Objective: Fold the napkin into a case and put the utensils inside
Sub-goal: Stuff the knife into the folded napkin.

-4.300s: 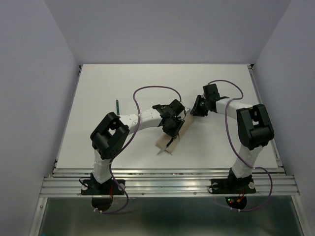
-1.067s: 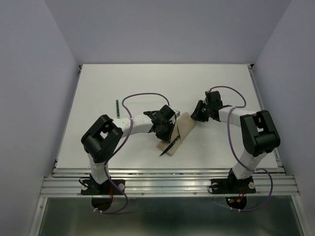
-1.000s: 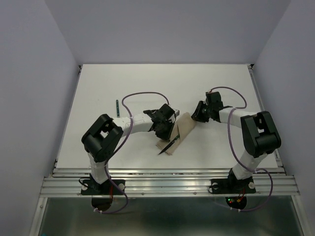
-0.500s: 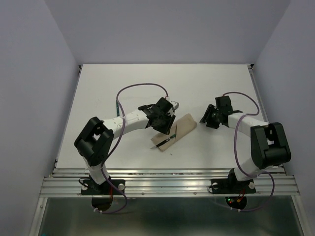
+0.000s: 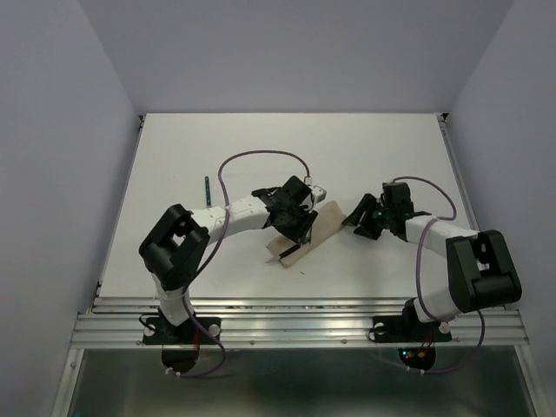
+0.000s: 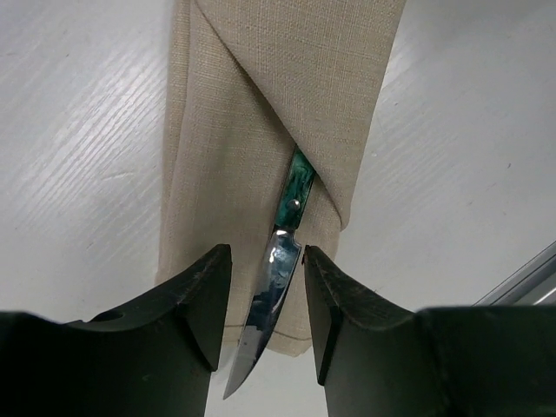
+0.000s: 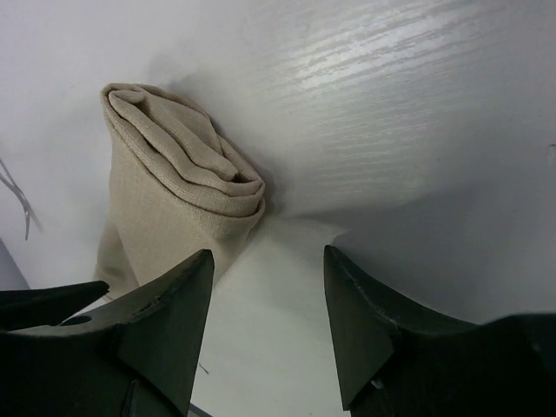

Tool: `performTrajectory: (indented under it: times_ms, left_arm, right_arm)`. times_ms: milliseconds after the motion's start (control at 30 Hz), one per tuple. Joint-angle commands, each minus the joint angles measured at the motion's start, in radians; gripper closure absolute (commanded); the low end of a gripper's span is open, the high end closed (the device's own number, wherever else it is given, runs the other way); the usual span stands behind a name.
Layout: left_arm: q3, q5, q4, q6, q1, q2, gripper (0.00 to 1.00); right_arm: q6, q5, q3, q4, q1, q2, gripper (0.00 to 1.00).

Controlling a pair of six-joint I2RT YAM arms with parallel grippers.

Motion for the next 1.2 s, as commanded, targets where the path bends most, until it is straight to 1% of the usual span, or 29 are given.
performTrajectory:
  times_ms: [0,200,433,533,800,1033,1133,1167]
  left_arm:
    - [0.06,0.035,0.009,0.064,-0.011,0.043,0.5]
    - [0.089,0.037,0.0,0.081,-0.022,0.086,0.51]
    - [0.104,0.047,-0.007,0.084,-0.028,0.109,0.56]
    - [0.106,0.058,-0.013,0.087,-0.029,0.117,0.61]
    - [0.106,0.067,-0.022,0.09,-0.037,0.126,0.69]
    - [0.106,0.067,-0.03,0.095,-0.04,0.129,0.7]
    - [0.103,0.066,-0.028,0.093,-0.041,0.131,0.77]
    - [0.104,0.066,-0.028,0.093,-0.041,0.131,0.81]
  right_arm:
    - [0.025,-0.046,0.022,0.102,0.01,0.038,0.41]
    - [0.029,-0.059,0.054,0.124,0.01,0.091,0.48]
    - [0.031,-0.064,0.06,0.121,0.01,0.107,0.48]
    - [0.032,-0.063,0.059,0.121,0.01,0.108,0.48]
    - [0.042,-0.064,0.065,0.121,0.01,0.111,0.48]
    - [0.048,-0.069,0.071,0.125,0.01,0.117,0.49]
    - [0.052,-0.069,0.071,0.131,0.01,0.119,0.51]
    - [0.054,-0.069,0.071,0.133,0.019,0.122,0.55]
